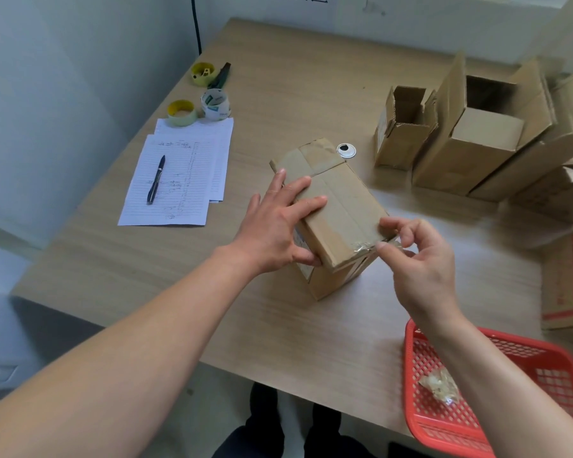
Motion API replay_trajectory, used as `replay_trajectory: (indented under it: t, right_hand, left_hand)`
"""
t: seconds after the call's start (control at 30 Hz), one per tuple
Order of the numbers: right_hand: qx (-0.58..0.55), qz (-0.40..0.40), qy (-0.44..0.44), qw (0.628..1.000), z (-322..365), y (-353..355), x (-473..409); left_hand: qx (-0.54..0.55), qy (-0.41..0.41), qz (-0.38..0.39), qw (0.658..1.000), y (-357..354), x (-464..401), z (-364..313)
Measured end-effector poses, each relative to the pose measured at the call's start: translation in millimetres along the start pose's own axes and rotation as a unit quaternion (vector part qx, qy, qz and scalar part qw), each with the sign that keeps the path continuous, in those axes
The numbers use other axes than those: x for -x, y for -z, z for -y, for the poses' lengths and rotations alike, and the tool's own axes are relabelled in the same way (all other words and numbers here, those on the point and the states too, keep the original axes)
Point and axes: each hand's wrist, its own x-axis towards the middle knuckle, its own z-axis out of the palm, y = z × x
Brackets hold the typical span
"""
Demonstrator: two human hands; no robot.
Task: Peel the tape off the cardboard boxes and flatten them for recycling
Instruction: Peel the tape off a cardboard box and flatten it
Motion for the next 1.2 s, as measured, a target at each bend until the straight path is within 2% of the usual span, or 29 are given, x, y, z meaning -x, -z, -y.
replay_trajectory:
  t: [0.07,0.2,0.33,0.4,0.47,0.57,0.63,0.7,0.77,0.83,0.87,0.93,1.0,1.2]
  right_hand:
    - [0.008,0.01,0.002,1.0,0.6,5.8,-1.3]
    - [0.18,0.08,0.055,0.979,-3.8,7.2,-2.8]
    - [0.176,0.059,0.081,0.979,-4.3,2.0,-4.0]
    - [0.123,0.081,0.034,0.989,-5.7,2.8,-6.3]
    - [0.018,0.131,-0.026,0.991,-5.8,7.6,-10.4]
    - [-0.148,0.168,-0.093,0.97,-3.3,19.1,-16.3]
    - [-0.255,0.116,-0.154,0.947,0.7,19.3,-17.5]
    - [-0.318,0.006,-0.194,0.928,6.4,18.1,-15.8]
    - [-0.267,-0.075,-0.159,0.948,10.8,20.1,-12.7]
    - [-0.09,-0.043,-0.058,0.993,13.4,19.1,-8.3]
    - [0.017,-0.004,0.001,1.0,13.9,16.0,-5.8]
    - [0.173,0.049,0.094,0.979,14.8,5.4,-2.2]
    - [0.242,0.058,0.14,0.958,13.9,-4.5,0.9]
    - [0.29,0.012,0.2,0.936,14.1,-16.3,2.5]
  left_hand:
    - [-0.001,-0.001,0.003,1.0,-0.3,-1.5,-0.4]
    - [-0.006,-0.001,0.009,1.0,1.6,-6.4,-3.1]
    - [-0.006,-0.001,0.008,1.0,1.6,-7.4,-2.4]
    - [-0.006,0.001,0.012,1.0,1.5,-6.4,-2.4]
    - [-0.006,0.003,0.015,1.0,2.3,-5.8,-2.5]
    - [-0.002,0.006,0.015,1.0,2.5,-8.6,-4.6]
    - [-0.003,0.007,0.018,1.0,2.1,-13.1,-8.5]
    - [-0.004,0.01,0.026,1.0,2.3,-16.0,-10.5]
    - [-0.004,0.016,0.033,0.999,3.0,-16.6,-10.1]
    - [-0.002,0.019,0.039,0.999,3.7,-18.2,-11.6]
    - [-0.003,0.02,0.04,0.999,4.1,-20.1,-13.5]
    - [-0.013,0.023,0.044,0.999,5.9,-25.1,-19.4]
    - [-0.027,0.024,0.05,0.998,9.1,-28.9,-24.7]
    - [-0.04,0.032,0.063,0.997,13.6,-32.5,-28.7]
